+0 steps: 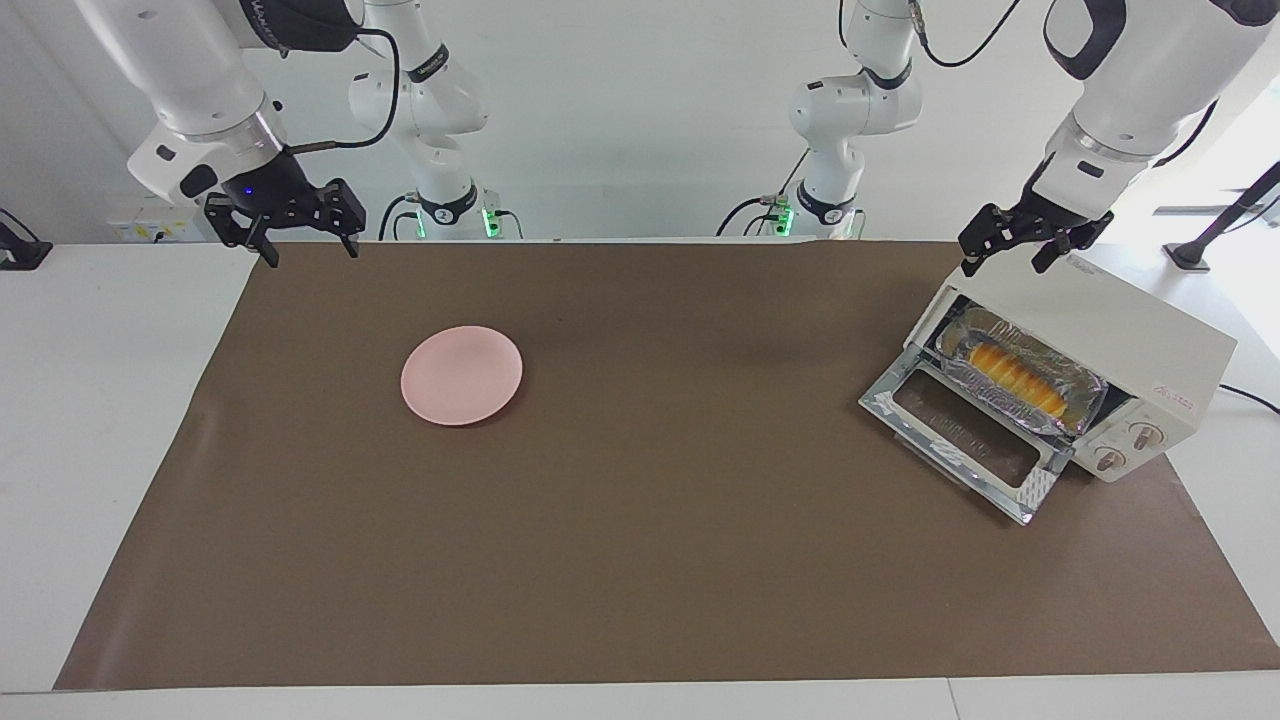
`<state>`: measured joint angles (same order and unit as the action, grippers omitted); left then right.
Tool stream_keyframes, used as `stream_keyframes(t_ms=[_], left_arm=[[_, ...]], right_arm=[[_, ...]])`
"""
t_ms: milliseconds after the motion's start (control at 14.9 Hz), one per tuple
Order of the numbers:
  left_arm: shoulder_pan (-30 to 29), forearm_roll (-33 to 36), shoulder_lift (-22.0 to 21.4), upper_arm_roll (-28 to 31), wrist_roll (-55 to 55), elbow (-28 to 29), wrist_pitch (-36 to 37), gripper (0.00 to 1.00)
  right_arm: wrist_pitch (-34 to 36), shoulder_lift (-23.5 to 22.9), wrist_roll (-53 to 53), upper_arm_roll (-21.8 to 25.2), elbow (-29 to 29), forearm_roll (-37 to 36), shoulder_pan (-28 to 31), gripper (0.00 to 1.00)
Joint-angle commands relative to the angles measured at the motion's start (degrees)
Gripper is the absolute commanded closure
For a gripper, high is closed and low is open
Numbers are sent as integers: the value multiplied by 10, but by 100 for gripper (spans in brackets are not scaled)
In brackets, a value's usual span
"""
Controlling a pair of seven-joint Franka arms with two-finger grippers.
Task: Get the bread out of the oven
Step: 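Reach the left gripper into the oven and grasp the foil tray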
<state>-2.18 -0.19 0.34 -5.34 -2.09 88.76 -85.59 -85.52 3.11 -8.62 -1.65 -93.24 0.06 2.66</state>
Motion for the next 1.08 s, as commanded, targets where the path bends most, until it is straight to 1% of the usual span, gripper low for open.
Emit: stream_keyframes(t_ms=[0,135,269,404,471,606,740,1009], left_arm=[[4,11,-10,2,2,11,-4,0],[3,11,-10,2,-1,14,-4,0],[4,11,-19,2,1,32,-5,0],[4,11,-21,2,-2,37,-26,0],[4,11,-22,2,-18,46,-40,0],[2,11,-41,2,-98,87,-83,0],[1,11,-51,2,-145,116,-117,0],[-6,11,-18,3,-186,116,-150,0]], right_arm=[[0,11,-8,-8,-12,-5,10,0],[0,11,-8,-8,-12,-4,10,0],[0,11,-8,-8,-12,-4,10,0],[0,11,-8,-8,-12,-5,10,0],[0,11,-8,-8,-12,-5,10,0],[0,11,-8,-8,-12,-4,10,0],[0,11,-8,-8,-12,-4,10,0],[0,11,-8,-8,-12,-4,10,0]])
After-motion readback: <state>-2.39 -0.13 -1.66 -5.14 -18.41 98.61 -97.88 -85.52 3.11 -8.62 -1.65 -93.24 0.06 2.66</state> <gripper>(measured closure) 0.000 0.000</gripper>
